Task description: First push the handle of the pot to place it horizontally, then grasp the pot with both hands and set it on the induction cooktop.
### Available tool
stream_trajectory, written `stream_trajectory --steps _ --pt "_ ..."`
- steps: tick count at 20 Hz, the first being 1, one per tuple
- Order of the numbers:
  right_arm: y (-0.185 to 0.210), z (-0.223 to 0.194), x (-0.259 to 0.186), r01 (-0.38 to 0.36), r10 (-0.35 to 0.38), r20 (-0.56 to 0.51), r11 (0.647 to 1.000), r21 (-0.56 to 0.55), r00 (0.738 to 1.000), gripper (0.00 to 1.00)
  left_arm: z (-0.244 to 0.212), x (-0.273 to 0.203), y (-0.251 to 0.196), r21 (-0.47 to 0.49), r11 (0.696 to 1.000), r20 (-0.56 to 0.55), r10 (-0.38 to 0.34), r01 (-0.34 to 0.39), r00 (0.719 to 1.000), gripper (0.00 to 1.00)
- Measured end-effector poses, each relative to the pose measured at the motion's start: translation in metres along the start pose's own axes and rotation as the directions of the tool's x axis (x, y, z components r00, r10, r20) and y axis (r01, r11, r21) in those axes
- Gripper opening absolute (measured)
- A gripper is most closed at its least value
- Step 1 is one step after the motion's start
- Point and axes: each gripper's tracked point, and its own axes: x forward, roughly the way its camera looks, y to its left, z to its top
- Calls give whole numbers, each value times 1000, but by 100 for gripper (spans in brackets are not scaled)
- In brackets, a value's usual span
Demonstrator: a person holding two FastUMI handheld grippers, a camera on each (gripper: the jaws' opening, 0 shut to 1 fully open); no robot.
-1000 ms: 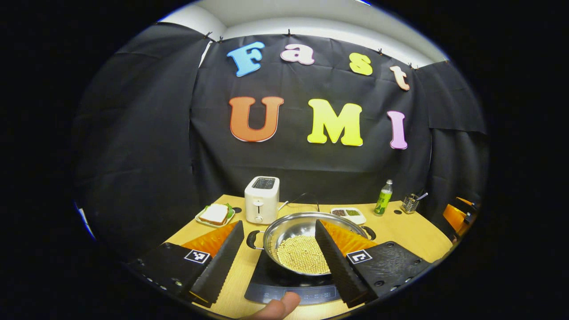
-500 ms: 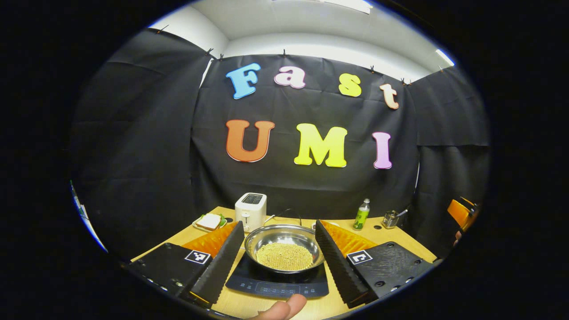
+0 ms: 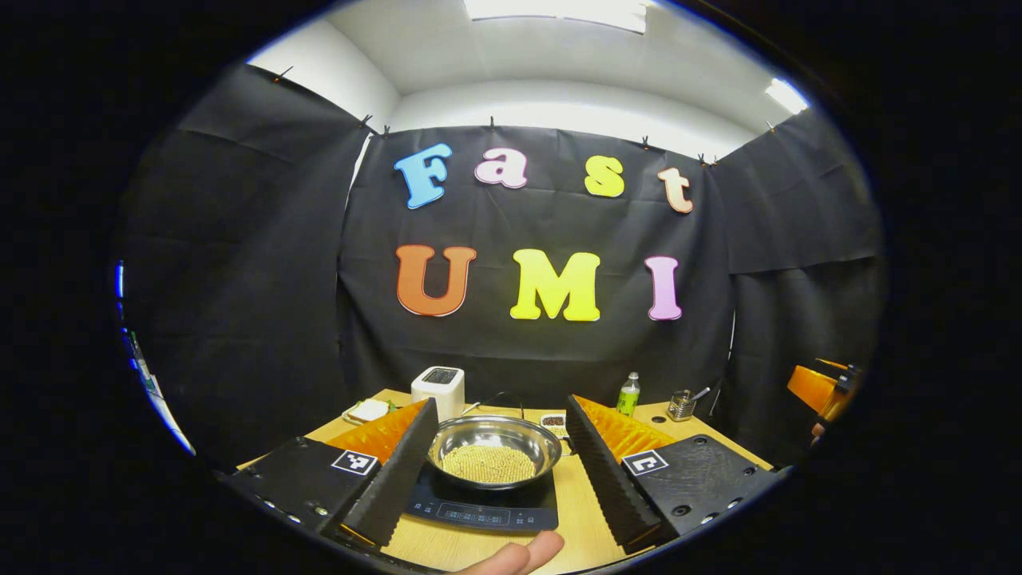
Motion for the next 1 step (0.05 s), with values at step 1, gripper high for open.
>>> stream_trajectory --steps 1 --pt "1 0 -4 -3 3 2 1000 -9 1000 96 -1 -4 -3 9 1000 4 -6 6 1000 95"
